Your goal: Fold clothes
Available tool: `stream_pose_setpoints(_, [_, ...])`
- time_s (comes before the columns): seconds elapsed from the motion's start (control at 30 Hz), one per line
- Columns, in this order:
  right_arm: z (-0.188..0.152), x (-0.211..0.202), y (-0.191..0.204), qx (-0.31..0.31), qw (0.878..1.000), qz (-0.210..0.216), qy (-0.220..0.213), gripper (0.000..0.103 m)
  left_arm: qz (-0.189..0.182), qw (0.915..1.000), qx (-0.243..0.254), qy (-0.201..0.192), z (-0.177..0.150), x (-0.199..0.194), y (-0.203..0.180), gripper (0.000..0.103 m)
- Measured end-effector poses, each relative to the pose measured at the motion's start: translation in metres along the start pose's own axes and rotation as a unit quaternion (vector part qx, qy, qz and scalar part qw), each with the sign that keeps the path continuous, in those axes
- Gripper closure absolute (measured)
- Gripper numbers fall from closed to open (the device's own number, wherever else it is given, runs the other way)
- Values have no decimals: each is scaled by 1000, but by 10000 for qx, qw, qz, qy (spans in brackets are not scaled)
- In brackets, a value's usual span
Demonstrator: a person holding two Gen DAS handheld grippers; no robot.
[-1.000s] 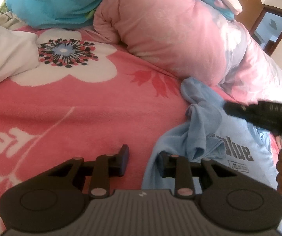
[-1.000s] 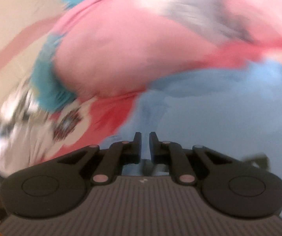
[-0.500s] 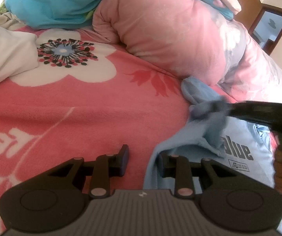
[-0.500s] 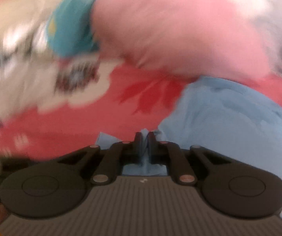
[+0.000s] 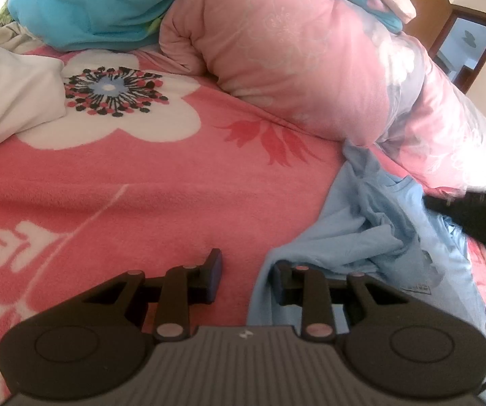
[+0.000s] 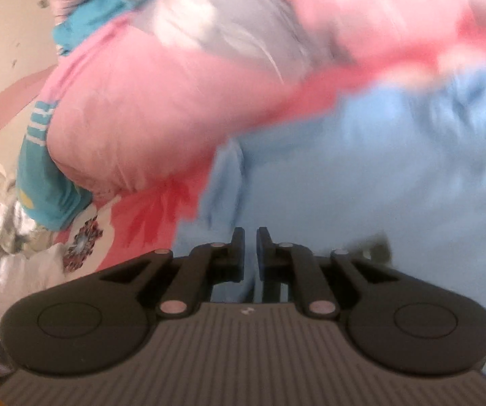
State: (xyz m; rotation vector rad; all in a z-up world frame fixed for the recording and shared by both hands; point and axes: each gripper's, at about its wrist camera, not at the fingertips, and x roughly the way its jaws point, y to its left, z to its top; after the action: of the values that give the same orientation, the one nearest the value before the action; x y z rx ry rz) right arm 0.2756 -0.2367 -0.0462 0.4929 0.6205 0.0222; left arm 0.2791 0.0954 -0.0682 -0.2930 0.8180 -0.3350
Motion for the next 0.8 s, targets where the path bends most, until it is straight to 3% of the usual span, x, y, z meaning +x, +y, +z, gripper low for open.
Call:
stream_pose_setpoints(0.07, [12,-1,15,-430,9989,-54,-199,93,-2,10000,-4,2,0,0,0,73])
stream_pose_setpoints(0.1, [15,4,22,-610,9981,3,-85,89,-1,10000,-1,3,0,0,0,73])
stream_pose_setpoints(0.17, [21,14,36,-968,9951,116,144,70,-2,10000,-1,4,0,0,0,73])
stream_pose_setpoints(0.27, [20,40,60,-1652,9846,67,567,61,-9,10000,-12,10,1,0,0,73])
stream_pose_setpoints(0.33, [11,52,71,-2092,9743,-76,830,61,-26,10000,-38,17,1,-1,1,73])
stream_pose_setpoints(0.4, [2,59,76,-2454,9641,-246,981,68,-35,10000,-56,25,2,-2,1,73])
stream_pose_setpoints(0.43, [1,60,77,-2536,9618,-277,994,96,-35,10000,-60,26,2,-2,1,73])
stream_pose_setpoints(0.47, [3,59,77,-2492,9634,-242,959,101,-33,10000,-62,27,2,-2,2,73])
stream_pose_setpoints(0.63, [26,60,92,-2255,9718,309,609,101,-14,10000,-68,26,3,-2,1,74])
stream_pose_setpoints(0.8, [52,101,124,-2168,9711,911,415,97,-42,9999,-93,41,3,-2,3,76])
